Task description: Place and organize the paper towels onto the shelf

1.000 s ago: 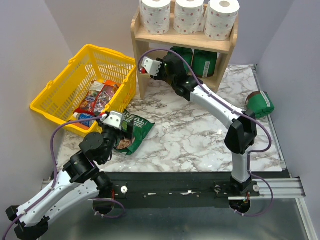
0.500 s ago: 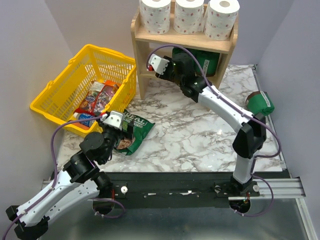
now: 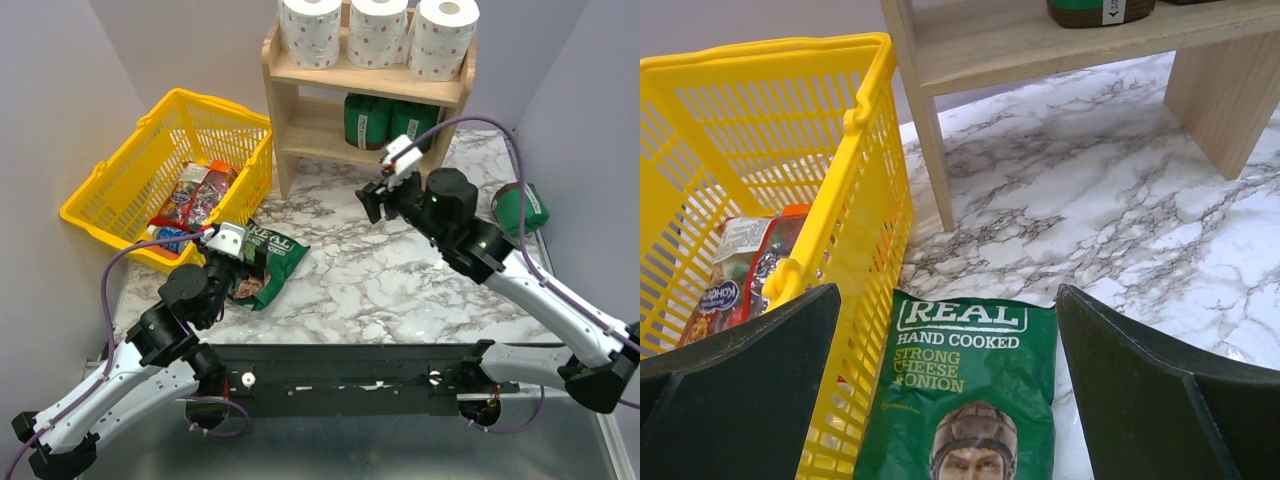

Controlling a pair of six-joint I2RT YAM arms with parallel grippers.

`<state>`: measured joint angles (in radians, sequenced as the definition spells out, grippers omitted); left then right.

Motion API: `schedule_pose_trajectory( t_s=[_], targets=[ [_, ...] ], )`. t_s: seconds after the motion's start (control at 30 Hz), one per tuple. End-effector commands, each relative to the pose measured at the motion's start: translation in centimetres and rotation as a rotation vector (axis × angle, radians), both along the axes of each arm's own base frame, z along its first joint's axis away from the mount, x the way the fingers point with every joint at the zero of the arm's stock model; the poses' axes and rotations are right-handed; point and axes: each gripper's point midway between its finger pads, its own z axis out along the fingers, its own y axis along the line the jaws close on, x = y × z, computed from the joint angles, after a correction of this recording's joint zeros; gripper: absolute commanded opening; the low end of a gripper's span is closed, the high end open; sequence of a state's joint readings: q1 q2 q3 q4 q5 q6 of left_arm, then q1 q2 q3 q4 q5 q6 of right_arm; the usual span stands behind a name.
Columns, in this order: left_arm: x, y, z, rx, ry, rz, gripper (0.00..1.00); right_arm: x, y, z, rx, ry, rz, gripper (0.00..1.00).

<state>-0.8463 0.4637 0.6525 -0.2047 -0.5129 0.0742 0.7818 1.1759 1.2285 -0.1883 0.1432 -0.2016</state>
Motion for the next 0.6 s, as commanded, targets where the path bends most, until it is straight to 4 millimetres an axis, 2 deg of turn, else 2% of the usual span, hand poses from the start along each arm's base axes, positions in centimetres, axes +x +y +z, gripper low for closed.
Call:
schedule_pose_trajectory(
  t_s=[0.0,0.07,0.17,0.2,0.23,0.3,0.33,0.4,0.43,0.47,0.5,0.53,0.57],
  targets=[
    [-0.3,-0.6,1.3,-0.047,-0.016,-0.039,0.99,-0.4,-6.2,-3.7,0.108,0.155,-0.348,0.78],
    [-0.5,-0.7,1.4,-0.054,-0.018,-0.046,0.99,-0.7,-8.3,-3.6,0.092,0.134,-0.416,0.82],
    [-0.5,-0.4,1.4,-0.057,-0.021,-0.038,0.99,-0.6,-12.6,-4.5,0.061,0.123,-0.551,0.84],
    [-0.5,-0.2,1.4,-0.057,-0.021,-0.027,0.99,-0.6,-13.3,-4.9,0.086,0.146,-0.559,0.84],
    [-0.4,-0.2,1.3,-0.056,-0.020,-0.024,0.99,0.1,-15.6,-5.2,0.117,0.158,-0.626,0.85],
    [-0.4,-0.1,1.2,-0.055,-0.019,-0.016,0.99,0.3,-17.8,-6.3,0.210,0.204,-0.685,0.87],
    [-0.4,0.0,1.3,-0.056,-0.022,-0.015,0.99,0.9,-20.8,-6.9,0.244,0.214,-0.779,0.88],
    [-0.3,-0.2,1.1,-0.047,-0.018,-0.018,0.99,1.4,-23.1,-8.6,0.294,0.254,-0.856,0.92],
    [-0.3,-0.3,1.1,-0.046,-0.015,-0.019,0.99,1.8,-25.9,-9.1,0.318,0.257,-0.939,0.93],
    [-0.2,-0.3,1.0,-0.044,-0.013,-0.021,0.99,2.0,-27.0,-9.6,0.331,0.267,-0.961,1.00],
    [-0.2,-0.4,0.8,-0.041,-0.009,-0.021,0.99,2.6,-27.3,-10.5,0.360,0.302,-0.949,1.00],
    [-0.2,-0.5,0.8,-0.039,-0.007,-0.022,0.99,2.6,-30.1,-10.9,0.396,0.306,-1.027,1.00],
    [-0.1,-0.5,0.8,-0.038,-0.005,-0.022,0.99,2.8,-31.0,-11.2,0.417,0.315,-1.047,1.00]
  ],
)
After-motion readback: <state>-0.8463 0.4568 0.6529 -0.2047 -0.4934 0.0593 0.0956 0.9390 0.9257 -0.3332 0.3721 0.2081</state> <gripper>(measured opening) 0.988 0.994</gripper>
